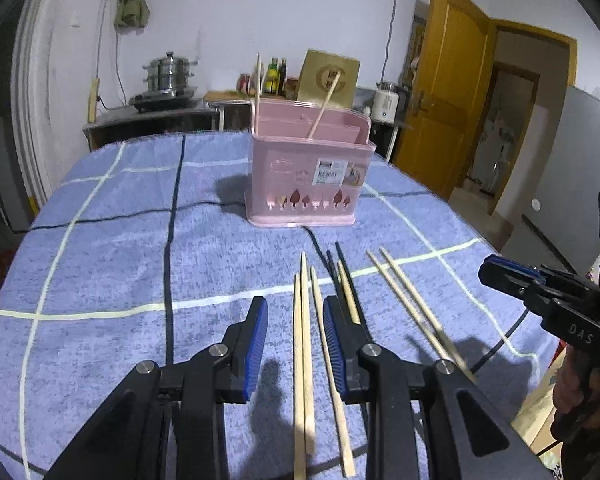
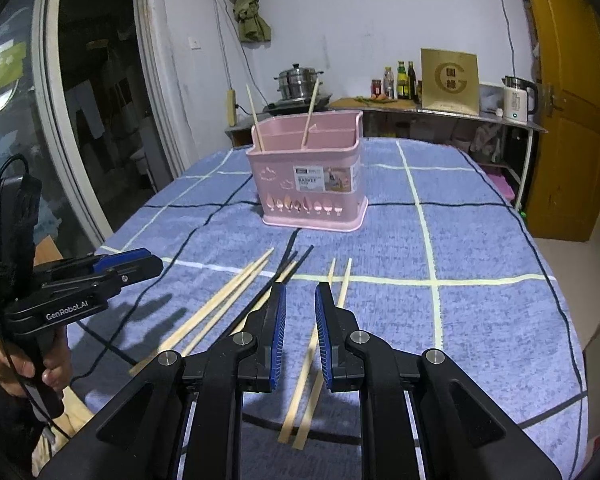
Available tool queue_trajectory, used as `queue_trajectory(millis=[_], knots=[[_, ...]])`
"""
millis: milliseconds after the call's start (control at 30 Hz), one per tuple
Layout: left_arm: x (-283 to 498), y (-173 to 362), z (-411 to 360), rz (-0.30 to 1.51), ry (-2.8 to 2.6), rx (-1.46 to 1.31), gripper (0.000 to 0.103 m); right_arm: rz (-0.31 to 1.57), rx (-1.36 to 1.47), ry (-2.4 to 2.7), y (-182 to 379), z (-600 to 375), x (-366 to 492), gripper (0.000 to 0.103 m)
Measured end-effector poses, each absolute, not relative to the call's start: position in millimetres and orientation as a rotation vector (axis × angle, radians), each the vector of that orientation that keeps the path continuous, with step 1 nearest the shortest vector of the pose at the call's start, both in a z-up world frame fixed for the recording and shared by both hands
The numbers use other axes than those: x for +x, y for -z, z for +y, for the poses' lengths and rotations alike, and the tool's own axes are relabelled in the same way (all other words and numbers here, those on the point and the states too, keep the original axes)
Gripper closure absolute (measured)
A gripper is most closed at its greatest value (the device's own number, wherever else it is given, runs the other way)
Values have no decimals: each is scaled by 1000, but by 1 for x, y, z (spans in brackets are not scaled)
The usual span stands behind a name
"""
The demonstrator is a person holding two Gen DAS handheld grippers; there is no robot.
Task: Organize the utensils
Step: 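Move both open tools back down to the remaining chopsticks, then close the left tool on a wooden chopstick while the right tool grasps another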
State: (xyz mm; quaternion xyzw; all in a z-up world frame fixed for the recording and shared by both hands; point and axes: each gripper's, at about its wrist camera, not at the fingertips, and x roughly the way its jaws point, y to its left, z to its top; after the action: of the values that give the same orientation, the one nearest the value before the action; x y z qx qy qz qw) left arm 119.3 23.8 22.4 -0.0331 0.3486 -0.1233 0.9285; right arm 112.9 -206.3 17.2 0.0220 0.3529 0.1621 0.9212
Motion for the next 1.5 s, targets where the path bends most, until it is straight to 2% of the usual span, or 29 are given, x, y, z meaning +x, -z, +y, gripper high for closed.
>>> queue_trajectory(millis=[533,1167,1500], knots=[[195,22,11,896,265,-22,75,894,-19,-324,22,-188,178,88],[207,30,7,919,261,14,75,970,-36,-330,42,-182,207,88],[206,32,-8,915,234,117,75,980,-54,-333,45,-178,213,88]])
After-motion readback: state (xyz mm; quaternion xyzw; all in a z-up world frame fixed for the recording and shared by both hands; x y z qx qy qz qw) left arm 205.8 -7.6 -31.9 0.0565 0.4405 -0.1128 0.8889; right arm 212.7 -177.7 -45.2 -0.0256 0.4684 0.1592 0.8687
